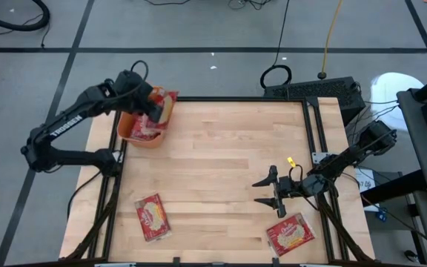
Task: Sort popcorn bags into baskets
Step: Put the red popcorn bag into the orange bin
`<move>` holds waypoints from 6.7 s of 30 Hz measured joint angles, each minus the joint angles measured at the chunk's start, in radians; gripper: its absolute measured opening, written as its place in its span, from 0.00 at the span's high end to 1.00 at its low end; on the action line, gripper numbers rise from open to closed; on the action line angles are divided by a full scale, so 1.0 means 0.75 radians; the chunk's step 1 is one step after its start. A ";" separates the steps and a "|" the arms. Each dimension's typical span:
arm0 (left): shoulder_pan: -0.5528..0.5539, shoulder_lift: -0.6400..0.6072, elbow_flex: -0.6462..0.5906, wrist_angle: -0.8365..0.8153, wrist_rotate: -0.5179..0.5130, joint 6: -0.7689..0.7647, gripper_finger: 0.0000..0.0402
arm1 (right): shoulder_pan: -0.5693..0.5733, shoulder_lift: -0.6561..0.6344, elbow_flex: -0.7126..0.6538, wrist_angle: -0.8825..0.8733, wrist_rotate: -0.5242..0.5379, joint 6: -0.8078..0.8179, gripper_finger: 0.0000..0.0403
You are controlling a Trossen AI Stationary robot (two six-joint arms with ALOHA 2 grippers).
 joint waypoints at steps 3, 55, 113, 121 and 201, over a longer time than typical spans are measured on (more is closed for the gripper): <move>0.089 0.018 0.002 -0.088 0.003 0.070 0.94 | 0.000 0.000 0.000 -0.003 0.000 0.001 0.40; 0.397 0.115 -0.339 -0.157 -0.283 0.211 0.85 | 0.001 0.000 0.001 -0.060 -0.006 0.037 0.40; -1.521 0.123 -0.883 1.681 -1.111 -0.112 0.64 | 0.243 -0.001 0.675 -1.700 -0.348 0.517 0.40; -1.593 0.451 -0.852 2.198 -1.141 0.031 0.64 | 0.376 -0.001 0.675 -1.952 -0.408 0.702 0.40; -1.578 0.667 -0.666 2.110 -1.134 -0.173 0.64 | 0.196 -0.172 0.313 -1.977 -0.639 0.629 0.60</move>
